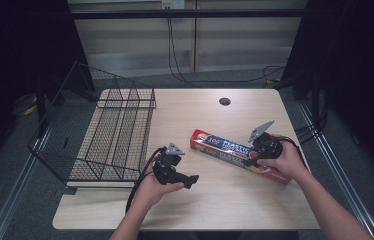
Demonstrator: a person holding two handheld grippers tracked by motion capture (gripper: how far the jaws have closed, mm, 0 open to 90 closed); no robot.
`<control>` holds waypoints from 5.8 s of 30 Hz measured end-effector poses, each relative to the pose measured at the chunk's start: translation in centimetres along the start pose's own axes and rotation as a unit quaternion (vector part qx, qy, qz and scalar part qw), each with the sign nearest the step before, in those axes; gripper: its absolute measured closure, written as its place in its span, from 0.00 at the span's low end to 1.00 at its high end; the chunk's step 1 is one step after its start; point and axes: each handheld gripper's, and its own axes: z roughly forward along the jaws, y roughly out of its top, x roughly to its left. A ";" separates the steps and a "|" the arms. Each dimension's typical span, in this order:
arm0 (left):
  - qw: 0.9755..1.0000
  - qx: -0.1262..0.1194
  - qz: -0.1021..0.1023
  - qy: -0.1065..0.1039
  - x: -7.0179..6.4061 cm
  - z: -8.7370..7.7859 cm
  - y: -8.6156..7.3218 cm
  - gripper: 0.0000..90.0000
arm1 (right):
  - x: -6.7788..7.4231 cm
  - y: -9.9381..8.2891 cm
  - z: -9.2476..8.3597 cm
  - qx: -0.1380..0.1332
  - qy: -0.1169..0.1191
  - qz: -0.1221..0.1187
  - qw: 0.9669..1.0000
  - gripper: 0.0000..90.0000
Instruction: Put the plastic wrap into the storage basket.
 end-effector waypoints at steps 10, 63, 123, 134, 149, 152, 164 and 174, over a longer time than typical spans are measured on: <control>0.997 0.008 0.078 -0.016 -0.4 -1.5 4.6 0.05 | 0.9 0.0 -2.4 -0.029 0.023 -0.041 0.998 0.49; 0.933 0.215 0.264 -0.117 -5.1 3.5 11.4 0.44 | 4.9 2.7 -5.0 -0.077 0.111 -0.176 0.975 0.48; 0.964 0.257 0.000 0.068 4.0 -5.5 15.7 0.48 | 5.3 -2.3 -2.9 -0.169 -0.011 0.004 0.986 0.02; 0.963 0.249 -0.031 0.095 5.9 -8.2 15.7 0.48 | 5.4 -2.3 -2.8 -0.168 -0.009 0.001 0.986 0.02; 0.963 0.230 -0.073 0.117 7.6 -10.9 15.7 0.48 | 5.5 -2.3 -2.7 -0.168 -0.011 0.003 0.986 0.02; 0.963 0.224 -0.089 0.120 8.2 -11.7 15.6 0.48 | 5.4 -2.3 -2.8 -0.169 -0.010 0.003 0.985 0.02; 0.959 0.215 -0.125 0.139 9.6 -13.6 15.2 0.48 | 5.4 -2.4 -3.0 -0.173 -0.010 0.003 0.985 0.02; 0.955 0.198 -0.159 0.153 10.5 -15.0 14.5 0.48 | 5.1 -2.8 -3.1 -0.177 -0.010 0.011 0.984 0.02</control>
